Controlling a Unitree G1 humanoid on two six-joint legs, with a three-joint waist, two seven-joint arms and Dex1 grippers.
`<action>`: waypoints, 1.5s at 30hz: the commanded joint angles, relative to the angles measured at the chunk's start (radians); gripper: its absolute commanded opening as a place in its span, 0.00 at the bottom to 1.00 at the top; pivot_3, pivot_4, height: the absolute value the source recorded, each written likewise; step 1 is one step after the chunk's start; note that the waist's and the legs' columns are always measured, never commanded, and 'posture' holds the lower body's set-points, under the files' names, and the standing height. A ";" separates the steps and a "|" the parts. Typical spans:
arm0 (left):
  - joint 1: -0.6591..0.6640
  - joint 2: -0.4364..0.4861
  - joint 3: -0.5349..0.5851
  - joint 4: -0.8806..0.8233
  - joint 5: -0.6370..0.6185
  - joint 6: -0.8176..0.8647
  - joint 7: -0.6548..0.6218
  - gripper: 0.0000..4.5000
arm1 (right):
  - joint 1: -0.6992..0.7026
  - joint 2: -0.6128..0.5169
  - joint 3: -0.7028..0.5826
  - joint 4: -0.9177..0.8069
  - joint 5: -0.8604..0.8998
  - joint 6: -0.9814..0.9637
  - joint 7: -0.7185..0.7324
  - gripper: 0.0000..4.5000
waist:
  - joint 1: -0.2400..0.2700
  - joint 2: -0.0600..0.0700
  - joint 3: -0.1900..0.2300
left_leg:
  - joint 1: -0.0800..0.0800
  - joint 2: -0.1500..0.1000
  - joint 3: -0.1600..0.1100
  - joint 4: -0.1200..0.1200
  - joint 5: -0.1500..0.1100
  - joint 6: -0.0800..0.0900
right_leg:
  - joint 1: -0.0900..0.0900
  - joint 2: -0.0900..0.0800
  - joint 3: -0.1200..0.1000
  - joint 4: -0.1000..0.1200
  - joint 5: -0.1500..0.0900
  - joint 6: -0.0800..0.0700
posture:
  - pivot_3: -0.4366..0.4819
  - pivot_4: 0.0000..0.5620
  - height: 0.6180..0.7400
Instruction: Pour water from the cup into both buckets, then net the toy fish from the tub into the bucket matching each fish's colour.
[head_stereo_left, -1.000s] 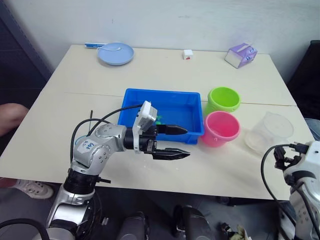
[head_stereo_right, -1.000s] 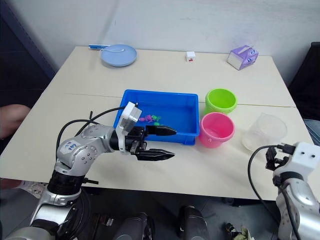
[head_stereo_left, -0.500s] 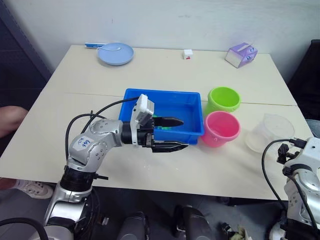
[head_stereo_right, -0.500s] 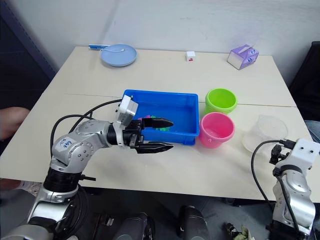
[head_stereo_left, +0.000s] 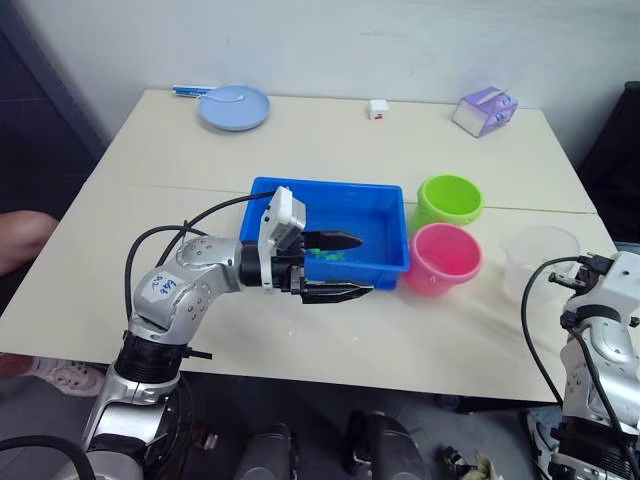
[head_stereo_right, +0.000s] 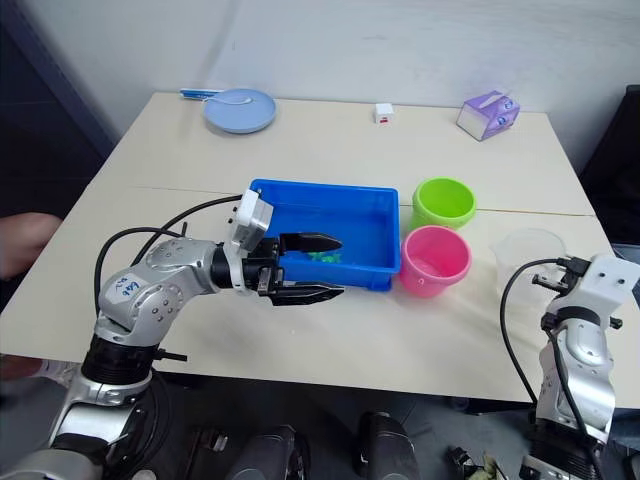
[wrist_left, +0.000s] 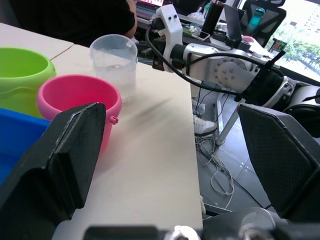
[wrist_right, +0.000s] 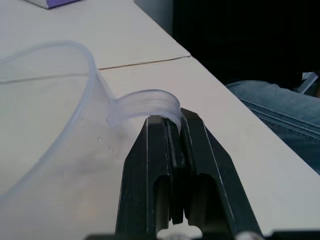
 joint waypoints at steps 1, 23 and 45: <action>-0.015 0.000 0.010 -0.023 0.002 -0.024 -0.005 1.00 | 0.039 -0.002 -0.043 -0.024 0.023 -0.010 0.004 0.15 | -0.002 0.000 0.000 | 0.000 0.000 0.000 0.000 0.000 0.000 | 0.000 0.000 0.000 -0.001 0.000 0.001 | 0.48 0.27 1.00; -0.062 -0.043 -0.030 0.116 0.102 -0.137 -0.052 1.00 | 0.092 -0.276 0.134 -0.468 -0.150 0.099 0.137 0.15 | -0.003 0.005 0.002 | 0.001 0.000 0.002 -0.005 0.002 -0.001 | -0.001 0.002 0.003 -0.002 0.001 0.002 | 0.48 0.27 1.00; -0.025 -0.034 -0.015 0.065 0.109 -0.123 -0.021 1.00 | 0.020 -0.492 0.358 -0.371 -0.577 -0.132 0.243 0.15 | -0.004 0.005 0.002 | 0.000 0.000 0.002 -0.004 0.002 -0.001 | -0.002 0.002 0.003 -0.003 0.001 0.002 | 0.48 0.27 1.00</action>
